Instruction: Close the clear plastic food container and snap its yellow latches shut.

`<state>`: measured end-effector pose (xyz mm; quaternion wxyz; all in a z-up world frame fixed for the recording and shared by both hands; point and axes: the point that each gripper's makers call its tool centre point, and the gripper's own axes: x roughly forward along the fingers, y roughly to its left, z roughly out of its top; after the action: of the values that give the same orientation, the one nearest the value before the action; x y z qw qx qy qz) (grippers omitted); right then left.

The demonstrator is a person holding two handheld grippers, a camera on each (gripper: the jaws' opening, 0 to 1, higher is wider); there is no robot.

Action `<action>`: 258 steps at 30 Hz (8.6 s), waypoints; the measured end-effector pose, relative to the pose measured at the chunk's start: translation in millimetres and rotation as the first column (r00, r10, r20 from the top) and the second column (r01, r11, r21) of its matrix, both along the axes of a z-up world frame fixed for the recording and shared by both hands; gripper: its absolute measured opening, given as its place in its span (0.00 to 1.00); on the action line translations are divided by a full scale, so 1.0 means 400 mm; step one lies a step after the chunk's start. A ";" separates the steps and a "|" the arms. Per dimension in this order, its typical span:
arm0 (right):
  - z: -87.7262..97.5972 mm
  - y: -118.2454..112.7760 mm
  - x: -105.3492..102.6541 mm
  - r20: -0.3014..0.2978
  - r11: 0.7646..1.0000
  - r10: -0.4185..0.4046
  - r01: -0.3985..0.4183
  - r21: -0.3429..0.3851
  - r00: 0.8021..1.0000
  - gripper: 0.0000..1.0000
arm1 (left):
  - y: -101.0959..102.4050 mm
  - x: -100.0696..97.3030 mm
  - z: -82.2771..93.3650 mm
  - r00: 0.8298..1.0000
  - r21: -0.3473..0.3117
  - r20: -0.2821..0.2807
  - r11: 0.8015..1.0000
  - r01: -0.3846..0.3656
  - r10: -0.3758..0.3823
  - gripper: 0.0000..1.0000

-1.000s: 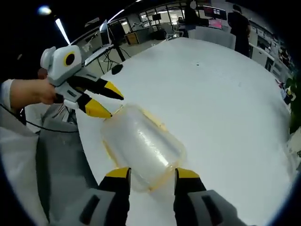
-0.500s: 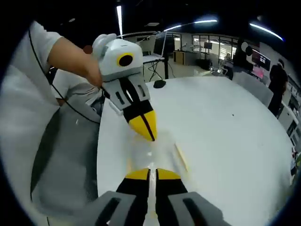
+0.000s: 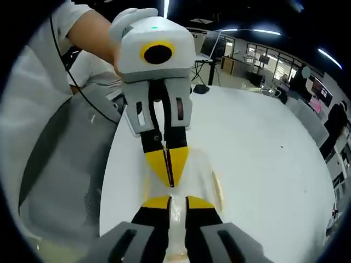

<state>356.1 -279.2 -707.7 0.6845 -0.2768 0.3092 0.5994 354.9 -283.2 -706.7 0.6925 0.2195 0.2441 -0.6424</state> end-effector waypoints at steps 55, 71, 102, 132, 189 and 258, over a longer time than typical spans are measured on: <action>-0.061 0.011 0.072 -0.118 0.988 0.089 -0.103 -0.117 0.989 0.48 | -0.037 -0.024 -0.054 0.984 0.120 0.139 0.988 0.097 -0.114 0.48; -0.077 0.006 0.074 -0.223 0.974 0.086 -0.129 -0.185 0.971 0.48 | -0.042 -0.026 -0.070 0.963 0.211 0.230 0.973 0.095 -0.144 0.47; -0.098 0.006 0.052 -0.359 0.954 0.071 -0.168 -0.249 0.931 0.48 | -0.034 -0.043 -0.072 0.944 0.188 0.292 0.977 0.100 -0.153 0.41; -0.045 0.020 0.043 -0.143 0.990 0.090 -0.105 -0.099 0.986 0.52 | -0.035 -0.057 -0.022 0.984 0.084 0.161 0.994 0.068 -0.081 0.42; -0.119 0.055 -0.008 0.022 0.986 0.076 -0.072 -0.150 0.997 0.76 | 0.244 0.021 -0.101 0.998 0.192 0.038 0.980 0.044 -0.052 0.75; -0.136 0.200 0.276 0.007 0.984 0.105 -0.103 -0.146 0.994 0.82 | 0.372 0.304 -0.107 0.999 0.246 0.037 0.969 0.027 -0.037 0.75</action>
<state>466.5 -199.4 -762.1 0.6326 -0.3460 0.3320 0.6082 476.4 -134.3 -749.6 0.6544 0.3205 0.3039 -0.6137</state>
